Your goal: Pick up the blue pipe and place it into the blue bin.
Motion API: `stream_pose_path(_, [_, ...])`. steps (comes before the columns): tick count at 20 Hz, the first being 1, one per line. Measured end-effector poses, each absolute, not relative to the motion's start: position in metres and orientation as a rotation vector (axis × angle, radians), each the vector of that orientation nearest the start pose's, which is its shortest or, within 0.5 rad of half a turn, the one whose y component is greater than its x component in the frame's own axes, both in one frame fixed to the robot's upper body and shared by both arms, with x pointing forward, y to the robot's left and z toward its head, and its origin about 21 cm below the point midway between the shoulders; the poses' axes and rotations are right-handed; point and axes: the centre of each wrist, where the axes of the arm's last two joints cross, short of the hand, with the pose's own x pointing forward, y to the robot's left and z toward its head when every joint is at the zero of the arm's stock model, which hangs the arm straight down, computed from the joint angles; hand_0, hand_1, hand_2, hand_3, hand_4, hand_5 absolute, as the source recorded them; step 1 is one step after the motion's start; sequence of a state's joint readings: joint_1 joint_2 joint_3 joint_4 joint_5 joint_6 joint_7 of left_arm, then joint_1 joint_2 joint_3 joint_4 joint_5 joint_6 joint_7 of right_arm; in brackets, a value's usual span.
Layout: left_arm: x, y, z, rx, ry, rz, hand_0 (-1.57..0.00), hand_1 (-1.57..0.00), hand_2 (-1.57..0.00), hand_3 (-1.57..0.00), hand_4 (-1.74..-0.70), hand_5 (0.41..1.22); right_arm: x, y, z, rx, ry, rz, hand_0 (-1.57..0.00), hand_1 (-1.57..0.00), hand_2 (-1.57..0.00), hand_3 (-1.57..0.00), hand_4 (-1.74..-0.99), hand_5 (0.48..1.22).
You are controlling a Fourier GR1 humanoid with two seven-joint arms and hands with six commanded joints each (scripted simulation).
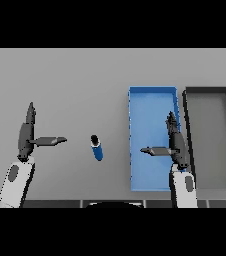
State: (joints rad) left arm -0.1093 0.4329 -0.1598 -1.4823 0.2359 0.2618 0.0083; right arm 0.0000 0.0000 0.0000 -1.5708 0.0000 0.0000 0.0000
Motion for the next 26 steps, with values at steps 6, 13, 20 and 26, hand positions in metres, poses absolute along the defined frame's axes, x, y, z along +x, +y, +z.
stream_pose_path(6, [0.272,0.286,0.024,0.241,-1.557,-0.090,0.00,0.00,0.00,0.00,-1.19,0.605,0.250,-0.236,-0.002,-0.009,-1.568,-0.001,0.00,0.00,0.00,0.00,-1.254,0.598])
stream_pose_path(13, [0.260,0.325,0.031,0.054,-1.532,-0.439,0.00,0.00,0.00,0.00,-1.17,0.605,0.217,-0.248,0.005,-0.128,-1.593,0.340,0.00,0.00,0.00,0.00,-1.228,0.595])
stream_pose_path(20, [0.241,0.305,0.032,-0.169,-1.446,-0.686,0.00,0.00,0.00,0.00,-1.18,0.544,0.223,-0.249,0.006,-0.104,-1.609,0.345,0.00,0.00,0.00,0.00,-1.242,0.618])
stream_pose_path(26, [0.234,0.263,0.025,-0.263,-1.382,-0.802,0.00,0.00,0.00,0.00,-1.21,0.494,0.224,-0.247,0.006,-0.084,-1.619,0.351,0.00,0.00,0.00,0.00,-1.290,0.646])
